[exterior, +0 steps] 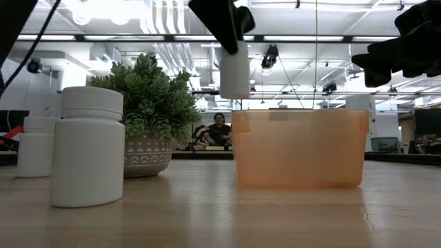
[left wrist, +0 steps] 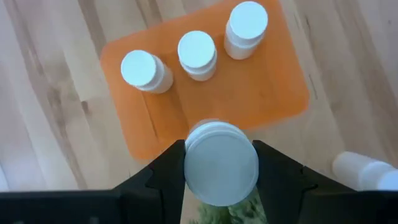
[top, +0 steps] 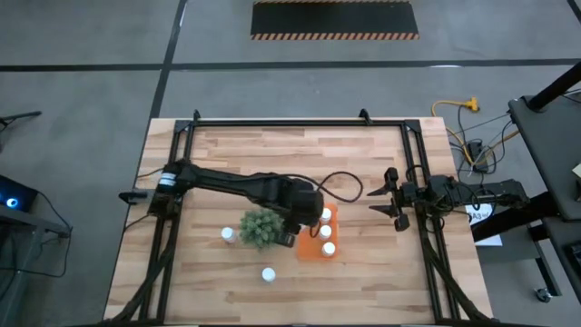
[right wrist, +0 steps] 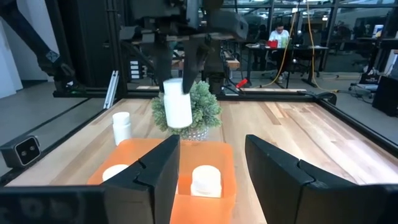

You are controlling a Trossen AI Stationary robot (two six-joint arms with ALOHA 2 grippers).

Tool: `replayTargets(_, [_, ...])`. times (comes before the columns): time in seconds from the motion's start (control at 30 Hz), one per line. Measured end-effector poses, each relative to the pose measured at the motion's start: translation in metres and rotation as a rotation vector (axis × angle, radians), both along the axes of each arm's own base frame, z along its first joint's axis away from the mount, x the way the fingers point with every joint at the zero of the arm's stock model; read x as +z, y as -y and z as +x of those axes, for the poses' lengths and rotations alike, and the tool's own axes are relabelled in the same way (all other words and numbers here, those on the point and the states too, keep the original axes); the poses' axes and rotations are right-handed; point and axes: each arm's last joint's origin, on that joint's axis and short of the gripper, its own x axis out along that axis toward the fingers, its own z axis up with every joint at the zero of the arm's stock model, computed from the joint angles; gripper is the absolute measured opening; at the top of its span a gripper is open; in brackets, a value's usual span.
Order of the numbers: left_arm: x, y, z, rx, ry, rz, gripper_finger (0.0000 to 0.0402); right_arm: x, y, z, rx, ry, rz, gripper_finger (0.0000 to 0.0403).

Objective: Pick and place pill bottles into a basket
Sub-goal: Put the white medicine bottle into the orange bin

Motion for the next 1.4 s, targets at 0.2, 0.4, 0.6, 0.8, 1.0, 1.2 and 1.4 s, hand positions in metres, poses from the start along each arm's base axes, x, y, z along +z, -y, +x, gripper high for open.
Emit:
replayTargets(0.2, [-0.008, -0.009, 0.011, 0.003, 0.005, 0.007, 0.0142, 0.0, 0.0, 0.0, 0.0, 0.0, -0.001, 0.0173])
replayTargets(0.4, [-0.009, -0.016, 0.016, 0.009, 0.057, 0.009, 0.0142, 0.0, 0.0, 0.0, 0.0, 0.0, -0.001, 0.0171])
replayTargets(0.6, [-0.012, -0.02, 0.019, 0.013, 0.087, 0.008, 0.0142, 0.0, 0.0, 0.0, 0.0, 0.0, 0.001, 0.0173])
replayTargets(0.8, [-0.029, -0.022, 0.022, 0.018, 0.09, 0.009, 0.0142, 0.0, 0.0, 0.0, 0.0, 0.0, 0.001, 0.0172])
replayTargets(1.0, [-0.047, -0.029, 0.022, 0.031, 0.063, 0.013, 0.0142, 0.0, 0.0, 0.0, 0.0, 0.0, -0.001, 0.0172])
replayTargets(1.2, [-0.053, -0.035, 0.024, 0.057, 0.059, 0.037, 0.0142, 0.0, 0.0, 0.0, 0.0, 0.0, 0.0, 0.0173])
replayTargets(1.4, [-0.06, -0.035, 0.03, 0.064, 0.079, 0.033, 0.0142, 0.0, 0.0, 0.0, 0.0, -0.001, 0.001, 0.0171])
